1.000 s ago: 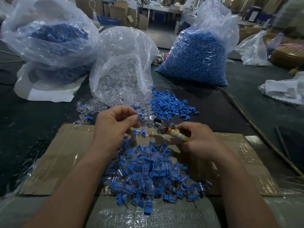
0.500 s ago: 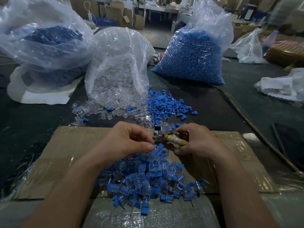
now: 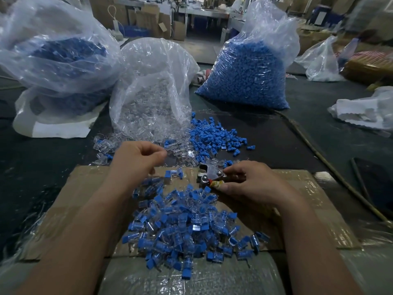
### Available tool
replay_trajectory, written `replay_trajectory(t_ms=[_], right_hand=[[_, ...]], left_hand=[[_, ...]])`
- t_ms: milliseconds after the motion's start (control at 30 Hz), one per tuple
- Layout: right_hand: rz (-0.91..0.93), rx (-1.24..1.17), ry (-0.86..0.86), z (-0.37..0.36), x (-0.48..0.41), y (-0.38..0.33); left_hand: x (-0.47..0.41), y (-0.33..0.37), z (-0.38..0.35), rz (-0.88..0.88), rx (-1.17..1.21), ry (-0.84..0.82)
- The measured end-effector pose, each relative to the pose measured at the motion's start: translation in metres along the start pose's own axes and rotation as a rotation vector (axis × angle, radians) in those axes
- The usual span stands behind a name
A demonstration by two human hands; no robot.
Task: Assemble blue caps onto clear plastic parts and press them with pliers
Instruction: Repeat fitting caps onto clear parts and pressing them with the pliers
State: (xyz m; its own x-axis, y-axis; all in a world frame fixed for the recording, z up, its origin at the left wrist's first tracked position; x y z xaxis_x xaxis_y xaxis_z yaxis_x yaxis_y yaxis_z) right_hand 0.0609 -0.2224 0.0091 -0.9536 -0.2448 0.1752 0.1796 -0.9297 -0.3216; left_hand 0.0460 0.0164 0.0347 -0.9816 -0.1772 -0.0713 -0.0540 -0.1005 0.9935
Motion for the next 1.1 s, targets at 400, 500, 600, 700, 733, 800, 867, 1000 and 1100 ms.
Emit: replay_trajectory(t_ms=[400,500,600,700,733,800,867,1000,1100], right_hand=[[0.02,-0.069,0.152,0.014,-0.004,0.002],[-0.069,-0.205,0.349,0.033,-0.002,0.016],[-0.141,-0.259,0.461,0.044,0.002,0.026],[-0.176,-0.284,0.504,0.047,0.004,0.03],[-0.185,-0.292,0.509,0.047,0.004,0.031],[-0.195,-0.299,0.508,0.046,0.003,0.033],[-0.199,-0.3,0.5,0.044,0.002,0.033],[-0.201,-0.3,0.483,0.042,0.0,0.033],[-0.198,-0.304,0.466,0.04,-0.001,0.033]], left_hand=[[-0.056,-0.015,-0.037,-0.105,-0.862,-0.14],[-0.058,-0.02,-0.037,-0.11,-0.912,-0.113],[-0.058,-0.018,-0.036,-0.124,-0.932,-0.074],[-0.057,-0.017,-0.036,-0.149,-0.921,-0.076],[-0.056,-0.018,-0.038,-0.158,-0.921,-0.105],[-0.053,-0.02,-0.045,-0.187,-0.93,-0.181],[-0.051,-0.021,-0.048,-0.195,-0.95,-0.219],[-0.052,-0.018,-0.046,-0.186,-0.979,-0.189],[-0.051,-0.016,-0.045,-0.186,-0.973,-0.168]])
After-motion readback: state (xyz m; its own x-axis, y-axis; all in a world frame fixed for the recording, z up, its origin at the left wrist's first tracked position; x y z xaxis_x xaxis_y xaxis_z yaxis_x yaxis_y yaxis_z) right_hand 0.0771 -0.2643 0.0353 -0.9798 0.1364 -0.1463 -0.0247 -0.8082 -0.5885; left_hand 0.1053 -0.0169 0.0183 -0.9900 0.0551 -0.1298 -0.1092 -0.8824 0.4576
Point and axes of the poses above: each hand's wrist, its own x-axis away from the middle knuckle, its own z-axis out of the back of the hand, y = z × x, the point moved 9 cm from there along -x, towards the middle knuckle, and after that the axes turned 14 degrees about x, right-handed, at the moved point
